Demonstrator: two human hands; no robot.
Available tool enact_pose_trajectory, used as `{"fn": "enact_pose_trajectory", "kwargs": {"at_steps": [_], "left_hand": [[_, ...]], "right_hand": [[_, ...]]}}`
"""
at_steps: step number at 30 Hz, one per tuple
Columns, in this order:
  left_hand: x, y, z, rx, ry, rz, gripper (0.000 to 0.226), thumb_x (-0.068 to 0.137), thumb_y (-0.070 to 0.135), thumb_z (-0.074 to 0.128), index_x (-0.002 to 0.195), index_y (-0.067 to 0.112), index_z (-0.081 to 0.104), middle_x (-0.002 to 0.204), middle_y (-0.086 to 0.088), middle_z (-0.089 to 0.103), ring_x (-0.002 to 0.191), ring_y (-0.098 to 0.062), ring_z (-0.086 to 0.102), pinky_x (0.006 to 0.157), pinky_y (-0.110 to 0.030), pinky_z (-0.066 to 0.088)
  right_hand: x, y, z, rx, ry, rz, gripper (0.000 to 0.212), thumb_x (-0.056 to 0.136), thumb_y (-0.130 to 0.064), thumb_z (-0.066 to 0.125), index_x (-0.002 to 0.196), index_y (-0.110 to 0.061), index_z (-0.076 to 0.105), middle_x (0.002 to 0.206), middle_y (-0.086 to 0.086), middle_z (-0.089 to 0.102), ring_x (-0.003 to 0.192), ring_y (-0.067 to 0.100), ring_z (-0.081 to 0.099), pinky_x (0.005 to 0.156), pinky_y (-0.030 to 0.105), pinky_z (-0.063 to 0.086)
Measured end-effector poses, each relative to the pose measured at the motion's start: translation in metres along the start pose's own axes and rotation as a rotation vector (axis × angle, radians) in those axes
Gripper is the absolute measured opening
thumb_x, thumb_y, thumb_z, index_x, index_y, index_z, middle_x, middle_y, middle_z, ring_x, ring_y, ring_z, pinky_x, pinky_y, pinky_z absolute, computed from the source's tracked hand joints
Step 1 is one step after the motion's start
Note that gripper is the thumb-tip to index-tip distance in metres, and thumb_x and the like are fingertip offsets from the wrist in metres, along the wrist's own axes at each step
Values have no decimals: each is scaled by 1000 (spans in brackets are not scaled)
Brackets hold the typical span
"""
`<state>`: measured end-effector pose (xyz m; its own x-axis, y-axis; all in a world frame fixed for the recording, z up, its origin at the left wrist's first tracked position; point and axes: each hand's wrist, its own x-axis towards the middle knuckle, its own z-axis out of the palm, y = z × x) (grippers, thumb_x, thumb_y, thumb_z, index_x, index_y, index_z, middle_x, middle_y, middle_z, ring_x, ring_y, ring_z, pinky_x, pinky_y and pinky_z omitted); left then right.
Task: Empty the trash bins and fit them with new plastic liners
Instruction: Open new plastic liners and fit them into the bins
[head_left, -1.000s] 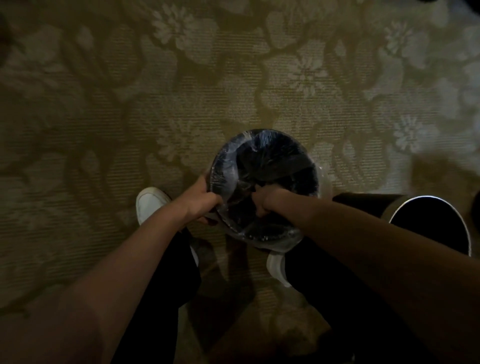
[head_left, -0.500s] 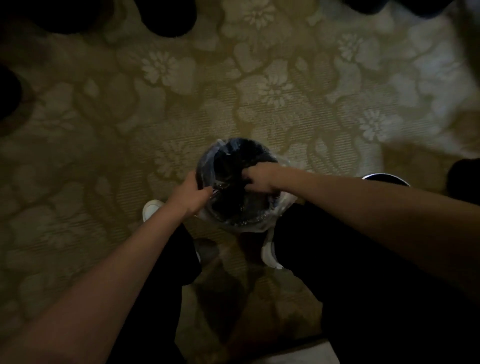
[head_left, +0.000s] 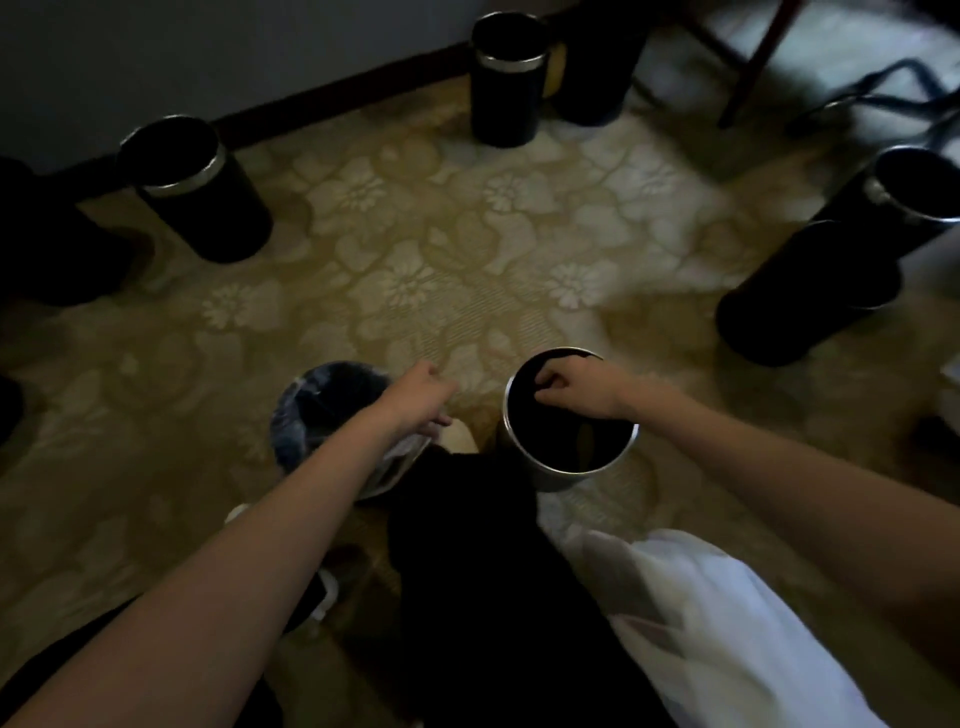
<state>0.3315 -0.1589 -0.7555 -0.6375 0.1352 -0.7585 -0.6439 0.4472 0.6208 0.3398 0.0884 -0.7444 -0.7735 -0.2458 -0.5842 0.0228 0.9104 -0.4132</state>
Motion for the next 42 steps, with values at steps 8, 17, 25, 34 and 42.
{"fn": "enact_pose_trajectory", "kwargs": {"at_steps": [8, 17, 25, 34, 42], "left_hand": [[47, 37, 96, 282, -85, -63, 45, 98, 31, 51, 137, 17, 34, 85, -3, 56, 61, -15, 61, 48, -23, 45], [130, -8, 114, 423, -161, -248, 29, 101, 25, 47, 121, 3, 47, 86, -8, 54, 65, -18, 61, 56, -33, 57], [178, -37, 129, 374, -201, -238, 43, 102, 12, 37, 145, 11, 37, 95, -9, 63, 60, -22, 69, 42, -31, 55], [152, -22, 120, 465, -93, -76, 22, 94, 15, 47, 99, 2, 64, 66, -10, 73, 64, -26, 73, 48, -25, 50], [28, 39, 42, 290, 114, 74, 25, 96, 14, 50, 73, 5, 55, 54, -6, 65, 36, -11, 59, 37, -22, 45]], "right_hand": [[-55, 136, 38, 406, 97, 258, 25, 98, -24, 58, 106, -4, 70, 97, 12, 71, 87, 22, 65, 81, 34, 51], [-26, 183, 120, 839, 16, 567, 34, 101, -29, 53, 109, 2, 65, 89, 14, 70, 73, 22, 66, 69, 34, 55], [8, 170, 146, 1040, 3, 566, 15, 103, -19, 46, 112, -12, 56, 94, 10, 69, 83, 21, 65, 76, 36, 54], [4, 148, 125, 980, 183, 643, 18, 98, -18, 51, 88, -11, 64, 89, 16, 74, 85, 30, 74, 86, 53, 57], [-36, 51, 17, 781, 292, 411, 29, 100, -16, 49, 74, -9, 61, 84, 18, 73, 69, 20, 71, 75, 36, 60]]}}
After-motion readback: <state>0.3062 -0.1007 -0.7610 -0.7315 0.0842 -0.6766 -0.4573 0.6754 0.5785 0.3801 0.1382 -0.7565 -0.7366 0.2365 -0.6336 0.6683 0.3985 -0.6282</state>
